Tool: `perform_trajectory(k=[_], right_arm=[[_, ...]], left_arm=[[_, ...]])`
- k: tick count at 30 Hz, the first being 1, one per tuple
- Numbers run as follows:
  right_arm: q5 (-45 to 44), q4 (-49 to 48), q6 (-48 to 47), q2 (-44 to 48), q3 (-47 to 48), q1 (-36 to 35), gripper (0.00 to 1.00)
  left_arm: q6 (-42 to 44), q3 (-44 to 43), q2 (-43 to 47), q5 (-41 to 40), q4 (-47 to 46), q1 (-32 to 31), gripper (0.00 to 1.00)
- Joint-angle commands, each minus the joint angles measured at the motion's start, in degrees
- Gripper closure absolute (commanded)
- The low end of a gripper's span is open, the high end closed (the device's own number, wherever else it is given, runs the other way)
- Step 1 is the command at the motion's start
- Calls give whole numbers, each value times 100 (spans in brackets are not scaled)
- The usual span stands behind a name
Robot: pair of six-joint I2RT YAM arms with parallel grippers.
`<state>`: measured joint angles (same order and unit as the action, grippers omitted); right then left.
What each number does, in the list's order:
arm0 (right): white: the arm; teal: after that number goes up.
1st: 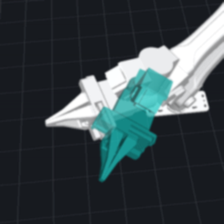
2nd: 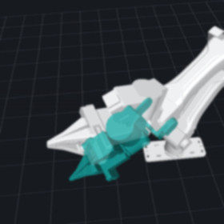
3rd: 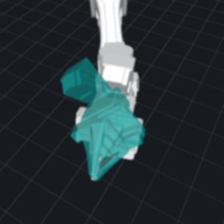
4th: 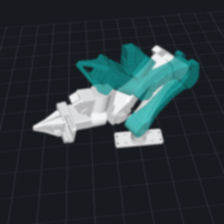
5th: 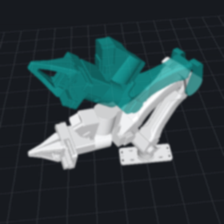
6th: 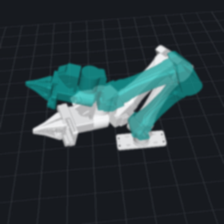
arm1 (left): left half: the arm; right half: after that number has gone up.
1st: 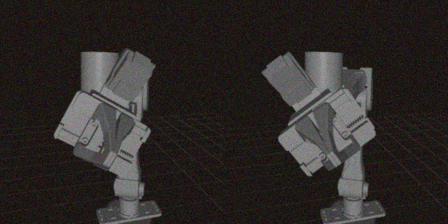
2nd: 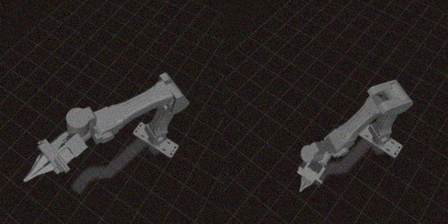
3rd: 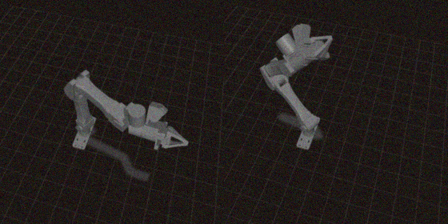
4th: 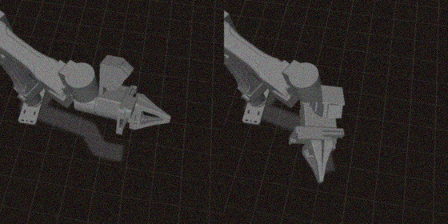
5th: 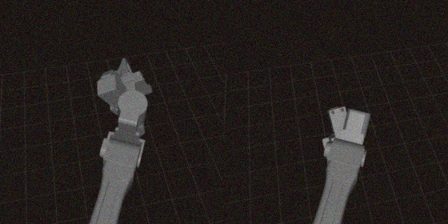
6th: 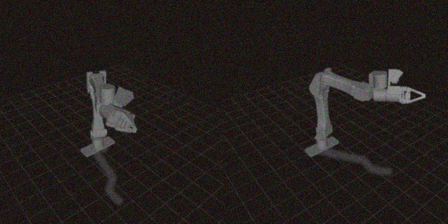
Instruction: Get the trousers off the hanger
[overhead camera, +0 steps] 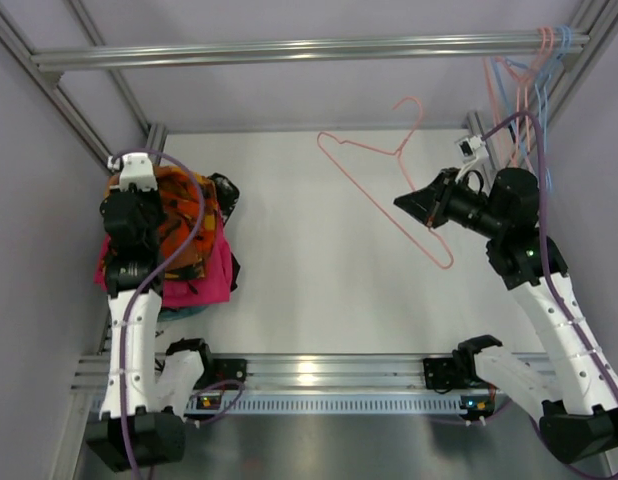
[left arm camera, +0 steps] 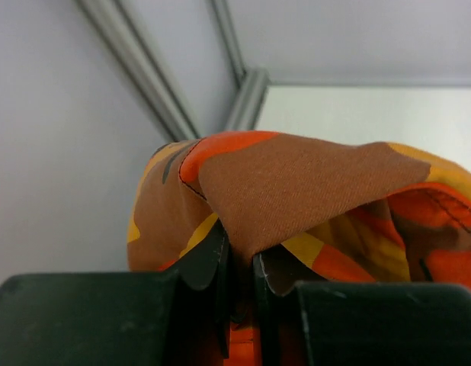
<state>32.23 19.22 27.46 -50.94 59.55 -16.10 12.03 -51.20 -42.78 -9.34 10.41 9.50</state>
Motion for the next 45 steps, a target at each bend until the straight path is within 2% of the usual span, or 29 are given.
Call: perform_trajectory(k=[1,6,8,10,11,14,16,17,19,20,21,22,26,32,40,45], right_arm=[[-59,28,-224,180,382,-87,100],[-85,415,-522,400,540,-78,100],[-138,564,-645,532,645,-69,100],[-243,810,-803,620,759,-69,100],[-269,881,-856,638,812,-78,100],[-331,1162,-962,717,997,-78,100],[-462,1398,-1041,769,1119,-78,100],[-533,1504,-1076,804,1164,-78,100],[-752,1785,-1173,892,1260,-78,100],[-814,1865,-1277,936,1287,-69,100],[-876,1944,-1313,1015,1322,-69,100],[-998,2101,-1340,1059,1375,-69,100],[-1332,2401,-1480,1253,1489,1,100],[-2211,2569,-1560,1271,1735,177,100],[-3538,2893,-1630,393,2726,388,100],[-3916,2806,-1841,-398,3439,397,100]], left_arm=[[-411,110,-684,705,-971,26,100],[-579,338,-1381,565,-813,26,100],[-588,365,-1373,565,-682,26,92],[-544,392,-1163,688,-672,26,80],[-527,365,-1084,732,-655,26,67],[-553,137,-864,811,-305,17,46],[-658,-100,-679,890,4,26,39],[-684,-162,-609,908,74,26,30],[-764,-390,-424,1206,275,26,25],[-790,-486,-380,1294,346,26,20],[-799,-679,-319,1373,434,26,11],[-816,-768,-309,1557,592,26,7],[-974,-1111,-266,1743,900,17,2],[-1186,-1269,-178,2006,945,26,2],[-1502,-1454,-248,2253,936,26,2],[-1590,-1577,-283,2376,936,26,2]])
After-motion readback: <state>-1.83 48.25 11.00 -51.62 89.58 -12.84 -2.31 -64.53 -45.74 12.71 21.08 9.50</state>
